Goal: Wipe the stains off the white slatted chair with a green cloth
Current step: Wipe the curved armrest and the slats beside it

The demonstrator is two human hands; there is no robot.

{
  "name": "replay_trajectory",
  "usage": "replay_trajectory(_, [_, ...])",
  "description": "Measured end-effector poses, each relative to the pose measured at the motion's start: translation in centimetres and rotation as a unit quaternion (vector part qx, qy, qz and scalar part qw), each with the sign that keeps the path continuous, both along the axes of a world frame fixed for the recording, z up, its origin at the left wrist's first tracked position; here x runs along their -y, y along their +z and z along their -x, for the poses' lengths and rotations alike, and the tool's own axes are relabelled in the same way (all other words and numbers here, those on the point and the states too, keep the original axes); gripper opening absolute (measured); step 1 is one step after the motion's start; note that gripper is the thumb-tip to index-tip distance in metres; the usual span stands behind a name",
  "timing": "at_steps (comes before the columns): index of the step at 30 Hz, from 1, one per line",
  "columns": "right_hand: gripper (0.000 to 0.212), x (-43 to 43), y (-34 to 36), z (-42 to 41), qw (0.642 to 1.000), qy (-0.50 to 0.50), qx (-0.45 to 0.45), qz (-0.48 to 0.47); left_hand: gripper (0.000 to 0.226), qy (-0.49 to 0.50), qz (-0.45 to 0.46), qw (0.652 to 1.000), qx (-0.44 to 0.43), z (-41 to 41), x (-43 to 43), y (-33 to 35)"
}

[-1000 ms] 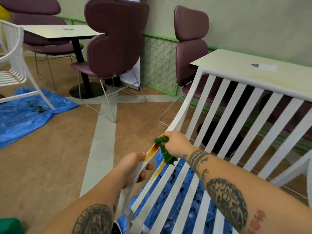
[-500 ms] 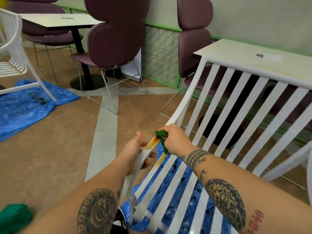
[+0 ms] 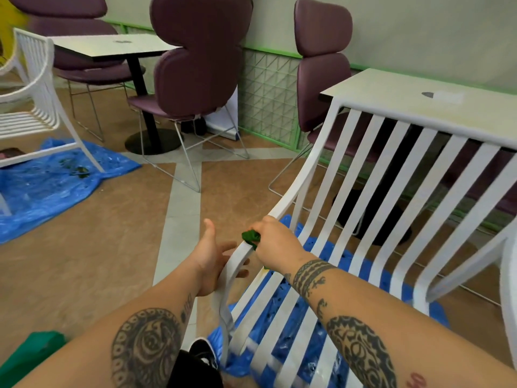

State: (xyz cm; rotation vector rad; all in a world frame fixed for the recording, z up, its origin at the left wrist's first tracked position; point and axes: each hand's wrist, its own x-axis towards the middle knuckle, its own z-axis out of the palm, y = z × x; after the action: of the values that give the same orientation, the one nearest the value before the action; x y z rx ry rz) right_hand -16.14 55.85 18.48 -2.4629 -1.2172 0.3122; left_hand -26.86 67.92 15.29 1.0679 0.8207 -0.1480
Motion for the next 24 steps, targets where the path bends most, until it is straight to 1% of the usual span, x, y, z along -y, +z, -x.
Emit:
replay_trajectory(3, [0.029, 0.6, -0.1, 0.8, 1.0, 0.03, 0.0, -0.007, 0.113, 0.034, -0.027, 0.999, -0.023, 0.2, 0.3, 0.1])
replay_trajectory(7, [0.042, 1.5, -0.6, 1.5, 0.998, 0.058, -0.009, -0.012, 0.125, 0.047, -0.035, 0.998, -0.026, 0.5, 0.5, 0.4])
replay_trajectory(11, [0.054, 2.4, -1.0, 3.7, 0.993, 0.117, 0.028, 0.005, 0.109, 0.05, -0.059, 0.997, -0.01, 1.0, 1.1, 1.1])
replay_trajectory(14, [0.052, 2.9, -1.1, 5.3, 0.988, 0.145, 0.036, 0.025, 0.097, 0.052, -0.076, 0.996, 0.003, 1.5, 1.7, 2.1])
replay_trajectory(17, [0.048, 3.9, -0.7, 5.0, 0.98, 0.184, 0.04, 0.069, 0.091, 0.069, -0.126, 0.99, 0.006, 1.8, 1.7, 2.5])
replay_trajectory(19, [0.047, 5.0, -0.1, 4.3, 0.988, 0.145, 0.004, 0.045, 0.085, 0.068, -0.16, 0.985, 0.011, 1.9, 1.7, 2.9])
replay_trajectory(21, [0.047, 6.2, 0.6, 3.5, 0.996, 0.06, -0.07, -0.01, 0.075, 0.067, -0.19, 0.979, 0.022, 2.0, 1.8, 3.5])
replay_trajectory(22, [0.044, 6.7, 1.1, 3.2, 0.991, 0.018, -0.124, -0.044, 0.069, 0.072, -0.204, 0.976, 0.03, 2.0, 2.1, 3.9])
replay_trajectory(24, [0.03, 7.5, 2.2, 2.7, 0.967, -0.033, -0.224, -0.118, 0.055, 0.091, -0.242, 0.964, 0.056, 2.0, 2.8, 4.9])
